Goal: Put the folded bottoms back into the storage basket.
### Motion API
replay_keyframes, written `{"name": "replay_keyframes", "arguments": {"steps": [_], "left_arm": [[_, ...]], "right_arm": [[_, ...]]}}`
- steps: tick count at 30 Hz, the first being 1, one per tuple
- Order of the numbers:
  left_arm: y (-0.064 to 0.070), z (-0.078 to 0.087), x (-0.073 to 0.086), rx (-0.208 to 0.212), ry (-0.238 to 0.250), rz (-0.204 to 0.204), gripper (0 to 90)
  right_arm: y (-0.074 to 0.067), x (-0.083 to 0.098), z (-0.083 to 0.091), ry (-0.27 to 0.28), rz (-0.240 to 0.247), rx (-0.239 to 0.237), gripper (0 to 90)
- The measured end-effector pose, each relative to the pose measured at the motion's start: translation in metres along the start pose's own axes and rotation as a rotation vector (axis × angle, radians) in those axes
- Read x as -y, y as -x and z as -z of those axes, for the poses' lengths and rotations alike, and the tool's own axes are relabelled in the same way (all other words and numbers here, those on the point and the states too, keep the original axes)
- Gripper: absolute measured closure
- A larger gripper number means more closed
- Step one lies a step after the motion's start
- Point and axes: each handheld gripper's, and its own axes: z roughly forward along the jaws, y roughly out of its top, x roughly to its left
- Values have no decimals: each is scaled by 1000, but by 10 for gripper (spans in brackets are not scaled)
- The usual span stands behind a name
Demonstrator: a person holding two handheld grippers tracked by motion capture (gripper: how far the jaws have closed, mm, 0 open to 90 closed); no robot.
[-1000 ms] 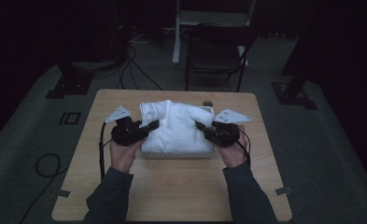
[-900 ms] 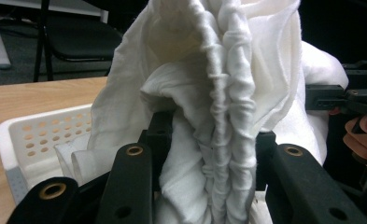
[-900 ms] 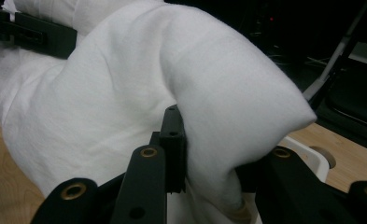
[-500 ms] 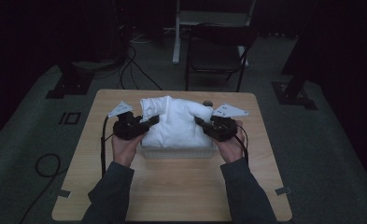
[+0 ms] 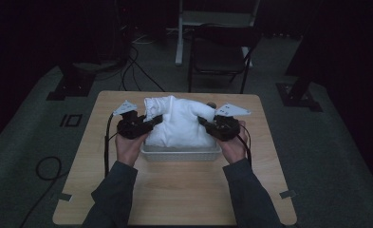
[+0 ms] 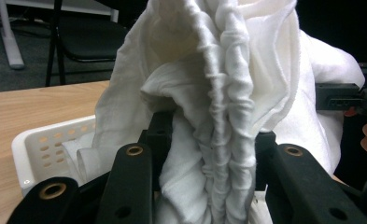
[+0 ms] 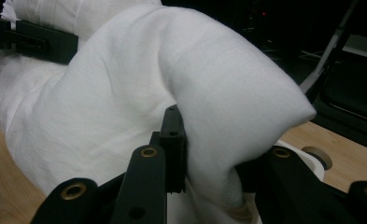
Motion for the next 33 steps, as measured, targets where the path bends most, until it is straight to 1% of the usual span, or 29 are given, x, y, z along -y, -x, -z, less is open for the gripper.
{"name": "replay_keyframes", "arguments": {"steps": [9,23,24,33], "left_arm": [[-3,-3,-2,-5,0,3,634],[-9,-8,-3,-15,-3,13,635],[-10,-10,-3,-22,-8,13,635],[-11,-16,-7,-38,-17,7,634]], "right_arm": [[3,-2,-4,-2,-9,7,718],[4,-4,-11,-7,-5,16,718],[5,-3,-13,-11,-9,16,718],[11,-3,-19,-13,-27,24,718]]}}
